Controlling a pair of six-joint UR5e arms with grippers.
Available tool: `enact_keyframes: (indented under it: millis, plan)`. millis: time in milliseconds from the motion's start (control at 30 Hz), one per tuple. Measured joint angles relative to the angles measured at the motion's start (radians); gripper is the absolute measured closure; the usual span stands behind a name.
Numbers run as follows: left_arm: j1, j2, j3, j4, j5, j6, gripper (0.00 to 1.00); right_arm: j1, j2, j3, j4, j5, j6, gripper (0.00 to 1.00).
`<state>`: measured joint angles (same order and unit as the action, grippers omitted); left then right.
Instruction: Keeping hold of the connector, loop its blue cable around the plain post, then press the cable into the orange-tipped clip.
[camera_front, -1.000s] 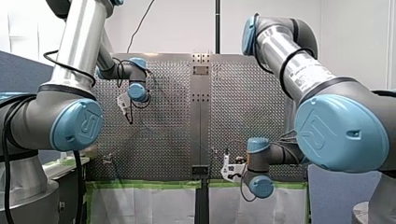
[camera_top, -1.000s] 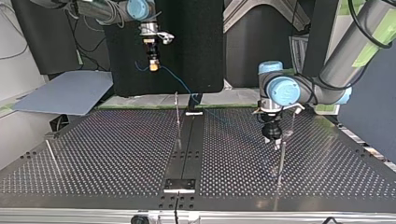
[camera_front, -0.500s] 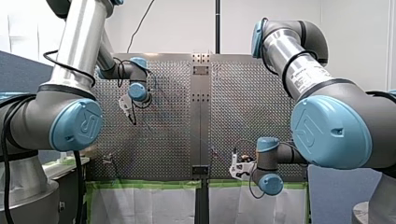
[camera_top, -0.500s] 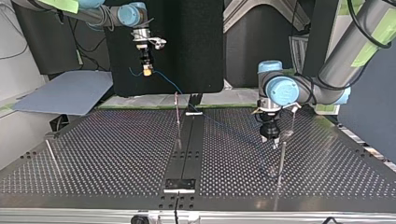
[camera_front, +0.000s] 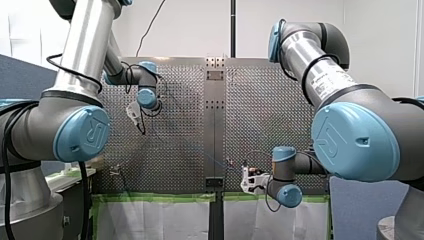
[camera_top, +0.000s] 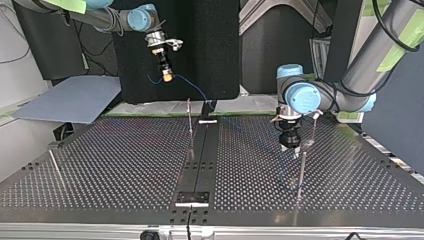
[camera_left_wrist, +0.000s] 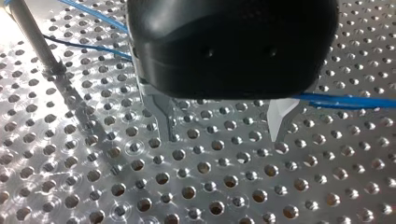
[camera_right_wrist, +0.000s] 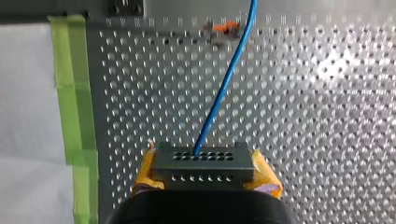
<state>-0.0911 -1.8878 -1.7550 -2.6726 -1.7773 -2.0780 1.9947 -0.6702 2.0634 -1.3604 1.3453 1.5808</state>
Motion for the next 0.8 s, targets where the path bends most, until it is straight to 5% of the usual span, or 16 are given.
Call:
enact_keyframes:
  millis: [200,467,800]
  plan:
    - [0.007,0.0,0.0,-0.028,0.004,-0.039,0.0,0.0,0.0,-0.001,0.003,-0.04,0.002,1.0]
    - [0.031,0.0,-0.002,-0.037,0.024,-0.12,0.0,0.002,0.0,-0.001,0.007,-0.044,0.002,1.0]
    - [0.117,0.005,-0.068,0.003,0.109,-0.216,0.0,0.007,0.001,-0.006,0.009,-0.043,0.004,1.0]
